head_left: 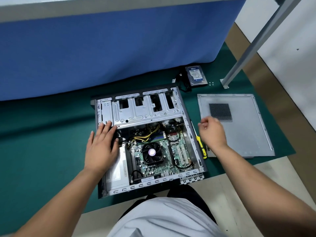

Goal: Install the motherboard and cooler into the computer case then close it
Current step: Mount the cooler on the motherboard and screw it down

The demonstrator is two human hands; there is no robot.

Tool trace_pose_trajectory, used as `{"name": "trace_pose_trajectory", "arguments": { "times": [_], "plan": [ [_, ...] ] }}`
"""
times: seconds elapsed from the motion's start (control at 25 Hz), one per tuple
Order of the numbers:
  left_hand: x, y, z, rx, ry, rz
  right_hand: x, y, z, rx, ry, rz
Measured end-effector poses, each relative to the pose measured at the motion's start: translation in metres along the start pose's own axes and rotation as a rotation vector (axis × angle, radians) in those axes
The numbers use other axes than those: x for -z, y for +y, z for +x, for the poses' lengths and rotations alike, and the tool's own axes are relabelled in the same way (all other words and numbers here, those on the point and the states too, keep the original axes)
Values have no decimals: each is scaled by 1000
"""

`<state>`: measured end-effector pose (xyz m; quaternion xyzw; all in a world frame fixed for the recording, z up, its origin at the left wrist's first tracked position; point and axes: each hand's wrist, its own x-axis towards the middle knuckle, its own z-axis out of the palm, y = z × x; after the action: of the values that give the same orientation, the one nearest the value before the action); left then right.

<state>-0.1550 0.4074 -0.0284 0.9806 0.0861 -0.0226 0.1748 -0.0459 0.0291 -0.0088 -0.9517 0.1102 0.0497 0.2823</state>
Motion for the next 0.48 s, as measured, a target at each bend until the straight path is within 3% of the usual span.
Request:
{"name": "trace_pose_trajectory", "arguments": {
  "times": [0.08,0.24,0.32,0.48],
  "plan": [
    [0,7,-4,46,32,-33,-3,-41,-22,263,-5,53],
    [0,13,-7,44,70,-54,-64,-113,-56,554,-500,-90],
    [0,13,-8,42,89,-58,-99,-137,-58,603,-617,-166],
    [1,9,-8,31,103,-83,-150,-159,-56,559,-682,-256]
  ]
}}
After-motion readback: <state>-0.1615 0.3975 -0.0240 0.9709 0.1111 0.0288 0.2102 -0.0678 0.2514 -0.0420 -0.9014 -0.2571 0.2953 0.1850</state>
